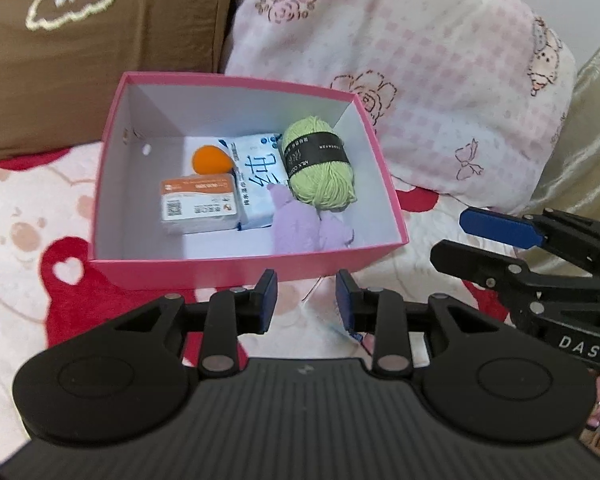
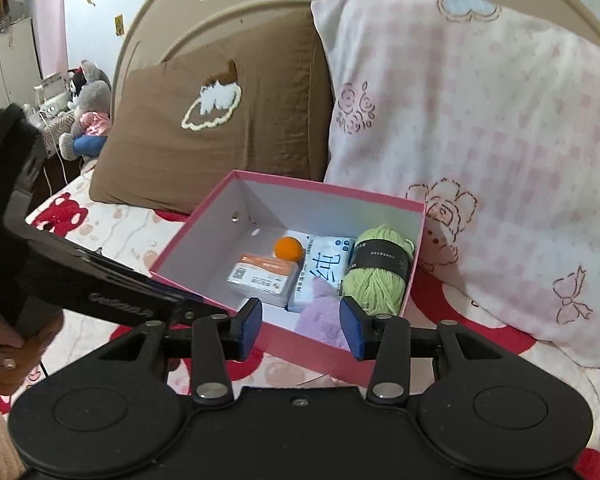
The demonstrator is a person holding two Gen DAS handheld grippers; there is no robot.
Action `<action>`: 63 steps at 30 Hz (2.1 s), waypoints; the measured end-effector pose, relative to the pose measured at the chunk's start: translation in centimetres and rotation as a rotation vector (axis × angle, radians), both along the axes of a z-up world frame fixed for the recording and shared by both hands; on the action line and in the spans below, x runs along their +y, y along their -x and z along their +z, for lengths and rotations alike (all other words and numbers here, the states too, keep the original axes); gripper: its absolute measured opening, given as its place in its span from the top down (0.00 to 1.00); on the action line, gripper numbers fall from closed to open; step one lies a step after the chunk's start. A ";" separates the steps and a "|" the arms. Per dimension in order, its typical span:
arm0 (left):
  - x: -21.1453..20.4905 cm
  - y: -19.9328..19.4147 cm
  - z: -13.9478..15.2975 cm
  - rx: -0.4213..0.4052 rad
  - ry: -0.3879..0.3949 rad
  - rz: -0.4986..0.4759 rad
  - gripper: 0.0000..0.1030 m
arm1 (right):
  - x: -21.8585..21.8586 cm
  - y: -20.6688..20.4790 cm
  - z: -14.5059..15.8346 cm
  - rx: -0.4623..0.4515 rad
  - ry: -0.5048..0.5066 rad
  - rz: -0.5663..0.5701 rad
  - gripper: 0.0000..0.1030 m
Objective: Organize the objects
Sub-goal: 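Open both tools to release the plush toy and withdraw, then move both tools toward the small white packet on the bedspread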
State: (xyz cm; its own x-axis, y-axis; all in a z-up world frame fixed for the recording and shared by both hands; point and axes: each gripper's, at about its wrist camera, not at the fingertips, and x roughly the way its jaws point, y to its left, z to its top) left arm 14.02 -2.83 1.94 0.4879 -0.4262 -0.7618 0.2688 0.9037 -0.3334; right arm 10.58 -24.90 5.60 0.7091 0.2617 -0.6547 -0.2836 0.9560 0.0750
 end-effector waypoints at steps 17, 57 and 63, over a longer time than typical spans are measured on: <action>-1.6 5.8 0.2 -0.079 -0.005 -0.100 0.55 | 2.1 6.9 -1.3 0.015 0.091 0.140 0.17; -5.0 0.8 -14.7 -0.140 0.091 -0.133 0.35 | -1.3 3.0 -15.1 0.213 0.029 -0.086 0.17; -5.2 0.0 -15.9 -0.129 0.125 -0.118 0.35 | -1.0 2.5 -16.2 0.216 0.049 -0.072 0.18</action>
State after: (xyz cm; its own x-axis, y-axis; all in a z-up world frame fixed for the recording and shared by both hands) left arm 14.01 -8.05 -13.92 0.5188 -0.5734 -0.6341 0.4178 0.8171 -0.3971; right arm 8.09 -25.92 -10.62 0.5668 0.1799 -0.8040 -0.1970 0.9772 0.0798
